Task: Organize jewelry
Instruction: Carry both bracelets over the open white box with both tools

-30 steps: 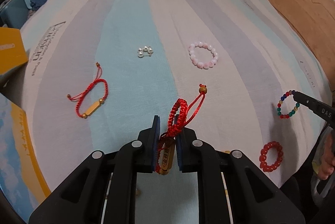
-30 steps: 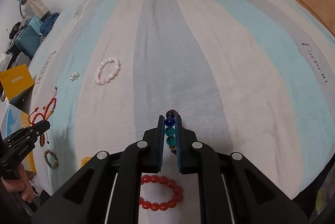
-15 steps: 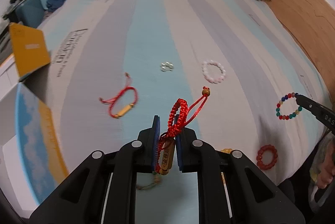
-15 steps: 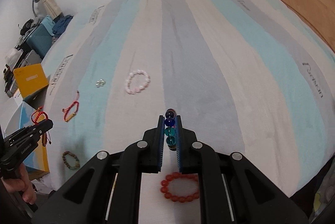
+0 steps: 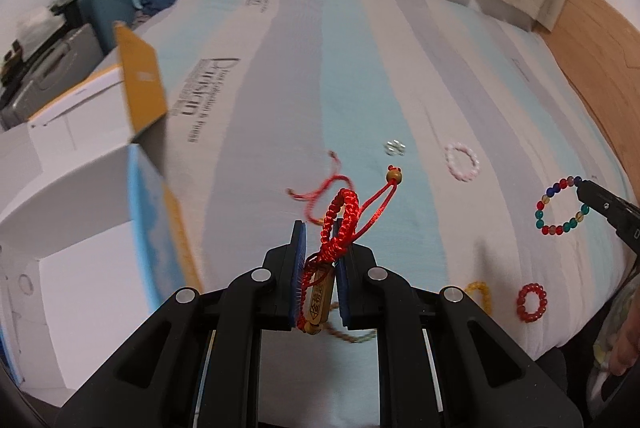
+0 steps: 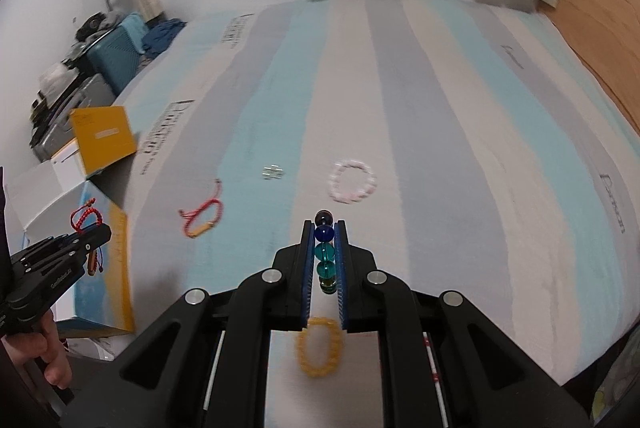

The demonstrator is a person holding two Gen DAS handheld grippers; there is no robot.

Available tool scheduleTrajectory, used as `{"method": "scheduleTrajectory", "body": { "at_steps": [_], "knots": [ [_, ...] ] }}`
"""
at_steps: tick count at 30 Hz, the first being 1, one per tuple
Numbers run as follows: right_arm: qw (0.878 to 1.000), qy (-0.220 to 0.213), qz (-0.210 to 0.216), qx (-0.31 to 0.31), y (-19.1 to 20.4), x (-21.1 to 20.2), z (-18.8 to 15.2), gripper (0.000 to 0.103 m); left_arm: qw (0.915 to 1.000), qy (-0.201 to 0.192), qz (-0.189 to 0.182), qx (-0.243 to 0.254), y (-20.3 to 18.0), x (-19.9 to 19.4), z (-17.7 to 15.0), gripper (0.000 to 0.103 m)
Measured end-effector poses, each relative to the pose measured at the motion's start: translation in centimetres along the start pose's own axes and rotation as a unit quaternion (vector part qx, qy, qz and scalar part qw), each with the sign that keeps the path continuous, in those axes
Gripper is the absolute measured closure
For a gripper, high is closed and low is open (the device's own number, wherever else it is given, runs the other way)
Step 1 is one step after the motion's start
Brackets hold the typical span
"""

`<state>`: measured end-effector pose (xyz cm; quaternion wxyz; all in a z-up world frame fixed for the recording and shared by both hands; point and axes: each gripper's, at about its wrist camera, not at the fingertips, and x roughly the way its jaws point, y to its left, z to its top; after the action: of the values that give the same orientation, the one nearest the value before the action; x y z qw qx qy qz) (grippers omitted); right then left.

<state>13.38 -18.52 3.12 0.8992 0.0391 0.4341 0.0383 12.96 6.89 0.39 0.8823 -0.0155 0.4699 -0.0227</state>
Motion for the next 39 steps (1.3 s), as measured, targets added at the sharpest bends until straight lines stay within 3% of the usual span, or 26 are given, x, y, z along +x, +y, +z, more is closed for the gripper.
{"method": "scheduleTrajectory", "body": {
  "at_steps": [12,22,34,39],
  "knots": [
    [0.997,-0.008,0.051,-0.065,12.0,-0.2,1.5,0.094,0.9971,-0.015,0.052,-0.053,9.8,-4.3,-0.7,0.090],
    [0.986,-0.009,0.108,-0.130,23.8,-0.4,1.3,0.094,0.9884,-0.008,0.102,-0.113,19.6,-7.2,-3.1,0.090],
    [0.966,0.035,0.157,-0.202,36.1,2.6,-2.7,0.094,0.9768,0.029,0.128,-0.170,28.2,-7.5,-7.4,0.090],
    [0.960,0.068,0.161,-0.218,38.4,5.1,-4.1,0.094,0.9720,0.057,0.132,-0.186,30.6,-5.9,-8.9,0.090]
  ]
}}
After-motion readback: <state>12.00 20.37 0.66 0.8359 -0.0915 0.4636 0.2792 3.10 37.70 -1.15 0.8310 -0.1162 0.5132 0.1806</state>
